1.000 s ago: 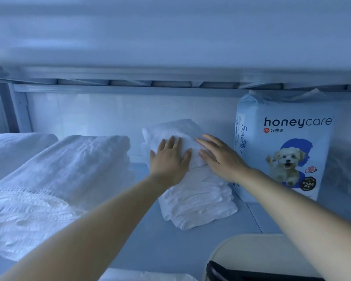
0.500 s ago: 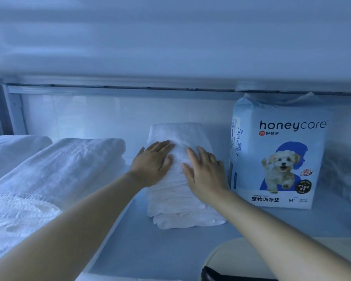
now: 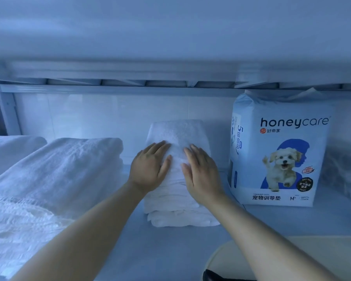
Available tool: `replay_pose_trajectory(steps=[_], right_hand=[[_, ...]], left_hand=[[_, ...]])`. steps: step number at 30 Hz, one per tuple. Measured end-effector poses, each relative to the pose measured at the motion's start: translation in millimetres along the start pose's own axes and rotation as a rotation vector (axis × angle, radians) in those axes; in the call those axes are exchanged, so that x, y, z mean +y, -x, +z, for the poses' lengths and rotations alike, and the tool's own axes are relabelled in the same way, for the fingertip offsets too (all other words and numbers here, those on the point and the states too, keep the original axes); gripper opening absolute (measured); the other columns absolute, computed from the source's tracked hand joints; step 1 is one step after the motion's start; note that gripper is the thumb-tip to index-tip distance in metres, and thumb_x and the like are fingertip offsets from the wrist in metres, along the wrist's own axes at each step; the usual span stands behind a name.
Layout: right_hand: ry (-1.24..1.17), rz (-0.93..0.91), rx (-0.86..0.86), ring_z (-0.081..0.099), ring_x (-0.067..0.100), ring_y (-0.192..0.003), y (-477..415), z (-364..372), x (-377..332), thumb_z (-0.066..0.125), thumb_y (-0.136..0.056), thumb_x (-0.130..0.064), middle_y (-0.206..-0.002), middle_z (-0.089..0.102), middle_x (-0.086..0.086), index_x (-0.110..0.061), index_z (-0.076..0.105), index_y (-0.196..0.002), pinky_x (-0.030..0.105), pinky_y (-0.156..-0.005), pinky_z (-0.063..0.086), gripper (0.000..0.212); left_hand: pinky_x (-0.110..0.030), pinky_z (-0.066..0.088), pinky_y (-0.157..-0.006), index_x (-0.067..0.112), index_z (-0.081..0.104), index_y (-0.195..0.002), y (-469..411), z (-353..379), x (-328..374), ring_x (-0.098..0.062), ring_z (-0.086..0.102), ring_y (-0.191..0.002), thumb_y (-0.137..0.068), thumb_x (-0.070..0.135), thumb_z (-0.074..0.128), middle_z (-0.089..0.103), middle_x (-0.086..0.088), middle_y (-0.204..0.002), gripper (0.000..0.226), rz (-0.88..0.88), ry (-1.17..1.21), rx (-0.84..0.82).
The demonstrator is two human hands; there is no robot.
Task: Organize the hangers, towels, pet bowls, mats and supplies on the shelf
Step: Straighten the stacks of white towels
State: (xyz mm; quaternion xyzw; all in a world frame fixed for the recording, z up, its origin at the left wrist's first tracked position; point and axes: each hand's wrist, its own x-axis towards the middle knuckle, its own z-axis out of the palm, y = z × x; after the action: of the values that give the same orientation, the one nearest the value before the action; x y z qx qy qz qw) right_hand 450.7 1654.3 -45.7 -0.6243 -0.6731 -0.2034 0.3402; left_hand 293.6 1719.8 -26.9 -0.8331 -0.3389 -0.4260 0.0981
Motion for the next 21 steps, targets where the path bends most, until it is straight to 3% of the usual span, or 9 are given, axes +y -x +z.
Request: replay_pose_trajectory(steps=[6, 10, 13, 17, 21], right_hand=[[0.065, -0.03, -0.069, 0.049, 0.037, -0.123, -2, 2, 3, 0.009, -0.094, -0.057, -0.137, 0.048, 0.018, -0.007, 0.045, -0.132, 0.045, -0.1, 0.043, 0.073], [0.023, -0.101, -0.059, 0.036, 0.032, -0.135, 5, -3, 13, 0.03, -0.086, -0.067, -0.147, 0.037, 0.013, -0.009, 0.037, -0.139, 0.042, -0.11, 0.032, 0.079], [-0.013, -0.141, -0.122, 0.017, 0.026, -0.143, 9, -11, 19, 0.041, -0.074, -0.071, -0.155, 0.018, 0.008, -0.013, 0.023, -0.146, 0.035, -0.117, 0.015, 0.094], [0.006, -0.179, -0.204, 0.005, 0.022, -0.144, 6, -16, 25, 0.064, -0.072, -0.062, -0.157, 0.004, 0.003, -0.017, 0.01, -0.149, 0.036, -0.118, 0.011, 0.104], [0.013, -0.172, -0.185, 0.011, 0.026, -0.143, 3, -16, 22, 0.065, -0.078, -0.053, -0.156, 0.009, 0.007, -0.014, 0.014, -0.148, 0.035, -0.118, 0.013, 0.095]], left_hand=[[-0.041, 0.044, -0.098, 0.019, 0.048, -0.134, -5, 3, -11, -0.019, 0.045, -0.129, -0.092, 0.05, 0.02, 0.049, 0.0, -0.139, 0.059, 0.025, 0.005, -0.055], [-0.043, 0.031, -0.108, 0.021, 0.034, -0.143, 6, -2, -5, -0.021, 0.03, -0.138, -0.09, 0.059, 0.014, 0.034, 0.001, -0.15, 0.069, 0.02, -0.042, -0.115], [-0.049, 0.031, -0.106, 0.021, 0.023, -0.146, 26, -4, 3, -0.026, 0.024, -0.14, -0.088, 0.062, 0.02, 0.026, -0.001, -0.153, 0.071, 0.027, -0.1, -0.132], [-0.054, 0.036, -0.101, 0.02, 0.012, -0.145, 41, -2, 3, -0.034, 0.028, -0.137, -0.083, 0.064, 0.033, 0.027, -0.01, -0.151, 0.079, 0.055, -0.185, -0.173], [-0.055, 0.034, -0.104, 0.025, 0.001, -0.145, 32, -4, -2, -0.032, 0.021, -0.14, -0.081, 0.064, 0.037, 0.019, -0.008, -0.154, 0.083, 0.035, -0.213, -0.262]])
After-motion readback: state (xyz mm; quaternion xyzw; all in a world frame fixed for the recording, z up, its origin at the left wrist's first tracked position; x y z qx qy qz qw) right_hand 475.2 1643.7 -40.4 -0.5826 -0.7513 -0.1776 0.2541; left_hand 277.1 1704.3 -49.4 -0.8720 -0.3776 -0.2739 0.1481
